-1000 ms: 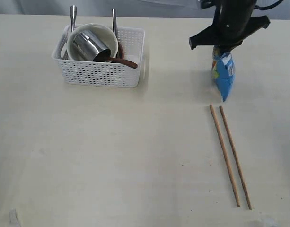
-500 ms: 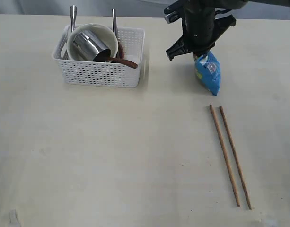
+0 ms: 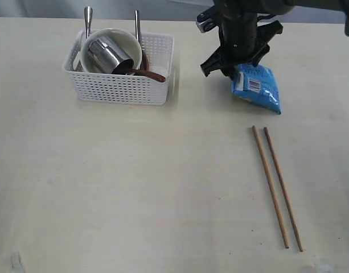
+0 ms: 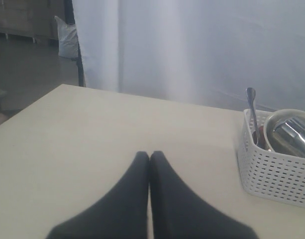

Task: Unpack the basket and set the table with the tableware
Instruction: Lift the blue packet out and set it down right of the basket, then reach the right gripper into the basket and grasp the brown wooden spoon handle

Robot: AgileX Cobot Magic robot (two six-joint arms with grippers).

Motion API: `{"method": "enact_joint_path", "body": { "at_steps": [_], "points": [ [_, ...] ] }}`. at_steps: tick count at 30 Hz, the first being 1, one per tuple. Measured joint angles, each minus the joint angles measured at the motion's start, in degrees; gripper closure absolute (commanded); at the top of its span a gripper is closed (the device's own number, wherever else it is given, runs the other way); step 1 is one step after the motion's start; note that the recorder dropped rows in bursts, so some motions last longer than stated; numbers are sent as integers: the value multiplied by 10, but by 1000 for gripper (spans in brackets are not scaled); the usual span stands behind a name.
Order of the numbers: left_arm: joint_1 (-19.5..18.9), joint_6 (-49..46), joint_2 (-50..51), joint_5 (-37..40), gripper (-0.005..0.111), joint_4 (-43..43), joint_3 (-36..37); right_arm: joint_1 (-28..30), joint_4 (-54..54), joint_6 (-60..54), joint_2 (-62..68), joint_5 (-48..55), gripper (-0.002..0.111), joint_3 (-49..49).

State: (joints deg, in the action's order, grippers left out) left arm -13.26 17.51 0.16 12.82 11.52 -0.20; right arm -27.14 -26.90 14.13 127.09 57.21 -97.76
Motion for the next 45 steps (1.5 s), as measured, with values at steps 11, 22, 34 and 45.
{"method": "enact_joint_path", "body": {
  "at_steps": [11,22,34,45],
  "points": [
    [0,0,0,0,107,0,0,14,23,-36,-102,6,92,0],
    [0,0,0,0,107,0,0,85,136,-34,0,-22,109,0],
    [0,0,0,0,107,0,0,85,154,-34,1,-25,109,-1],
    [0,0,0,0,107,0,0,43,219,-124,-128,-29,109,-1]
  ]
}}
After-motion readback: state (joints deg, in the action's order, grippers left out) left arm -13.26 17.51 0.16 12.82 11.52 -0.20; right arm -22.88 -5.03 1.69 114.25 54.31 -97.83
